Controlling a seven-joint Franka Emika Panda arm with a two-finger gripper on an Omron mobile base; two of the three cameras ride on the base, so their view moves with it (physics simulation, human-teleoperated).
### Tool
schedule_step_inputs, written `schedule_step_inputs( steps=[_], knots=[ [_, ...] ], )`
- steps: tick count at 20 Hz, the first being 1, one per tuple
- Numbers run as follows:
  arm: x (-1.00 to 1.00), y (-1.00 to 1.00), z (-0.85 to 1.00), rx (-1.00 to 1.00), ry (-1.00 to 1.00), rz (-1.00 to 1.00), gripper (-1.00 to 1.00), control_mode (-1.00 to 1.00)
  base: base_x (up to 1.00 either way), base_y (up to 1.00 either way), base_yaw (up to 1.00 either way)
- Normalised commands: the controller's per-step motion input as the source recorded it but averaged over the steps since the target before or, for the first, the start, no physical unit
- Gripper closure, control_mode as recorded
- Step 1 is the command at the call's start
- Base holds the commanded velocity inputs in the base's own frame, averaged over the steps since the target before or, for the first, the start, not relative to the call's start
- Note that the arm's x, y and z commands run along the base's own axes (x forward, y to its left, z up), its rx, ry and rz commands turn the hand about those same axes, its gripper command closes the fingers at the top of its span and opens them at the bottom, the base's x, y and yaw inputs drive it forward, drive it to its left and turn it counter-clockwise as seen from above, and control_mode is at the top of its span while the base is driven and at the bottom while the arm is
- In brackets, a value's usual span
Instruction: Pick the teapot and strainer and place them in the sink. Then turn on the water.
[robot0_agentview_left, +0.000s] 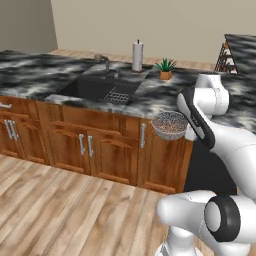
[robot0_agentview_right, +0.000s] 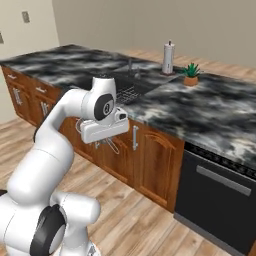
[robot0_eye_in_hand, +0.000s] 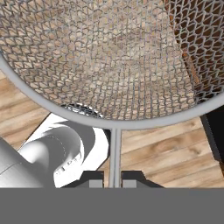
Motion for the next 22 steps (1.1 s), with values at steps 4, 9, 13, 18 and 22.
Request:
schedule_step_inputs(
  steps=[4,9,13,18,22],
  knots=[
    [0.0,0.0,0.0,0.0,0.0,0.0,1.0,1.0,0.1,1.0,-0.2],
    [0.0,0.0,0.0,0.0,0.0,0.0,1.0,1.0,0.2,1.0,-0.33],
    [0.0,0.0,0.0,0.0,0.0,0.0,1.0,1.0,0.28,1.0,-0.33],
    [0.0,0.0,0.0,0.0,0.0,0.0,1.0,1.0,0.39,1.0,-0.36],
    [0.0,0.0,0.0,0.0,0.0,0.0,1.0,1.0,0.41,1.0,-0.3]
  ],
)
